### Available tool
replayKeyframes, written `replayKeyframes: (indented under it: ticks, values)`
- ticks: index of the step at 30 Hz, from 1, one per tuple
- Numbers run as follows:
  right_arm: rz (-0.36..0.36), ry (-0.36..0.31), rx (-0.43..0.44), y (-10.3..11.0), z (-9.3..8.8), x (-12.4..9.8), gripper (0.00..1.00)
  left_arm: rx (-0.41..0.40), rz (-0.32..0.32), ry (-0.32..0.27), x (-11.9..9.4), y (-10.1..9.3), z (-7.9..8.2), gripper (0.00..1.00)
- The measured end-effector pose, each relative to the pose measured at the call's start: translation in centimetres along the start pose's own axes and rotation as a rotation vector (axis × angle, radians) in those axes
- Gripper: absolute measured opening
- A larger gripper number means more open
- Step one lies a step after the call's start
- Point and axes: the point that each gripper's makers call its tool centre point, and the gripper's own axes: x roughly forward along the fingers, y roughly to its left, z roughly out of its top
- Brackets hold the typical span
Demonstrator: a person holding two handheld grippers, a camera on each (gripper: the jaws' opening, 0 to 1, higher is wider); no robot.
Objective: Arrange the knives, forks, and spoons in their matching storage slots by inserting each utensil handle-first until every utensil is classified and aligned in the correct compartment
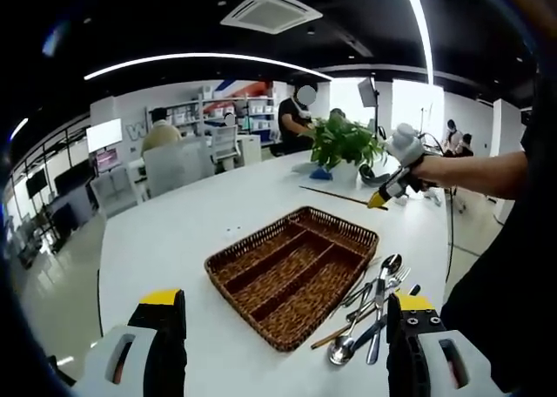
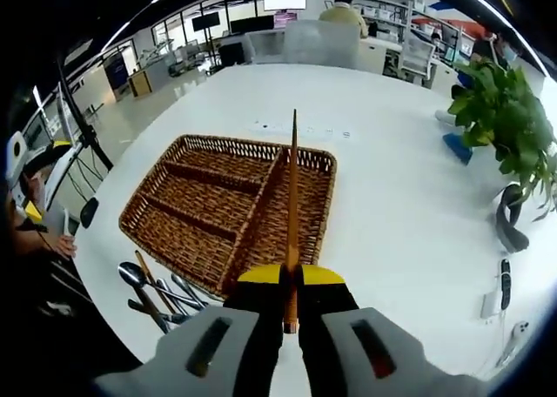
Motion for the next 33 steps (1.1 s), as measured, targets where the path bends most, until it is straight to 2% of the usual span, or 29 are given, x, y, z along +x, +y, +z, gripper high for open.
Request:
replayKeyframes:
  ticks: [15, 24, 33]
  values:
    - [-0.001, -0.018, 0.003, 0.3, 2.4, 0.9, 0.02, -0.020, 0.022, -0.004, -0.9, 0.5, -0.3, 1.00]
    - [-0.004, -0.021, 0.009, 0.3, 2.2, 1.3, 0.02, -0.020, 0.035, -0.010, -1.4, 0.6, -0.5, 1.00]
    - [-0.008, -0.009, 0.018, 0.5, 1.1, 2.3, 0.02, -0.028, 0.042, -0.015, -1.9, 0.4, -0.7, 1.00]
